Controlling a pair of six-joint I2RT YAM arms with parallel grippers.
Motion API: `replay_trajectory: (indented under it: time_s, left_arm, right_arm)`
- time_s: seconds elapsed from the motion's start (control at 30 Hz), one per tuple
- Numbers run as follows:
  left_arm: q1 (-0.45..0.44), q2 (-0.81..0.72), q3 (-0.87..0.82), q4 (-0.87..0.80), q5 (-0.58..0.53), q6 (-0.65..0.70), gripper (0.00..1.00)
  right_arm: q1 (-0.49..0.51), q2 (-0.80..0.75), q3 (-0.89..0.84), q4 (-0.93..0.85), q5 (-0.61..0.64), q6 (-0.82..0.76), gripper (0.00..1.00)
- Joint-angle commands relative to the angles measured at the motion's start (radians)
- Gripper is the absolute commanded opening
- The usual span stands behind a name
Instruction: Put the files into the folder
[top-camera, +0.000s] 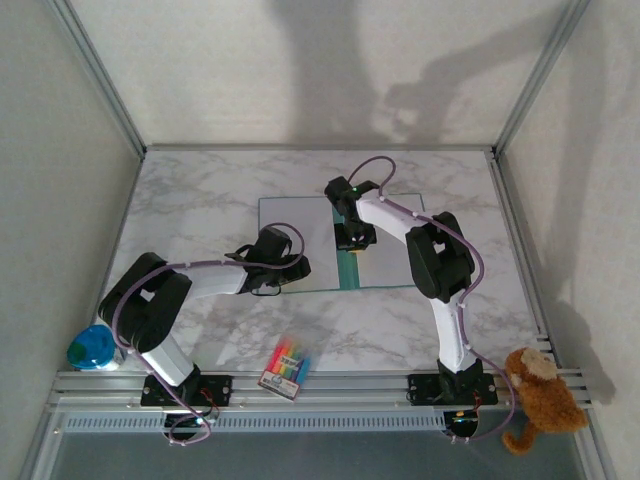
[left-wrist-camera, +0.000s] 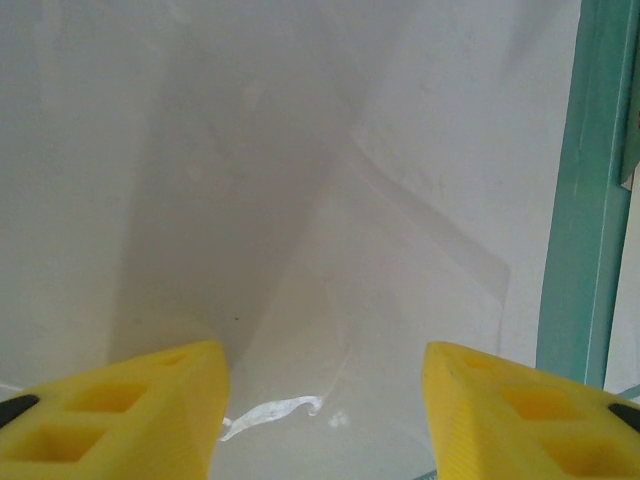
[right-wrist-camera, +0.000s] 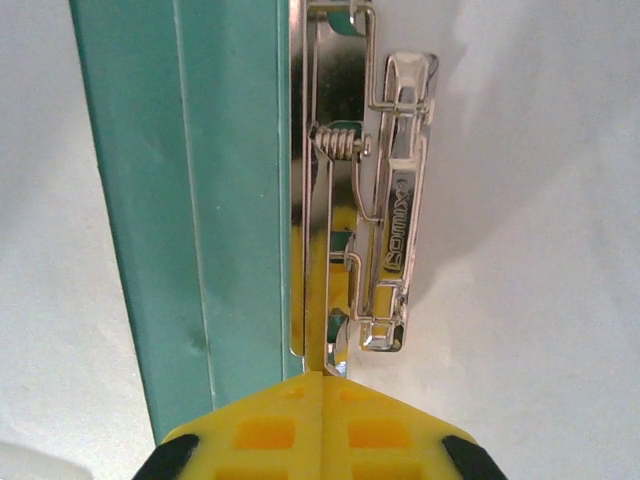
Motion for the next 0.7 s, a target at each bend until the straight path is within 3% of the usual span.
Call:
replay_trajectory:
  time_s: [0.0,0.43,0.6,0.67]
  left_arm:
    - [-0.005,0.063,-0.026,-0.121,-0.023,0.016,0.56]
    - [-0.005,0.064,-0.007,-0.145,-0.046,0.027,0.57]
    - [-0.002,0.068,0.001,-0.149,-0.054,0.031,0.57]
    - [-0.003,0.066,0.004,-0.155,-0.062,0.034,0.57]
  right_arm:
    - [-0.005,-0.005,0.040,-0.026,0.008,-0.009,0.00]
    - [-0.010,-0.192,0.046,0.024,-0.046,-0.027,0.01]
    - [-0.015,-0.327,-0.017,0.100,-0.047,-0.047,0.25]
    - [-0.019,-0.377,-0.047,0.131,-0.036,-0.052,0.29]
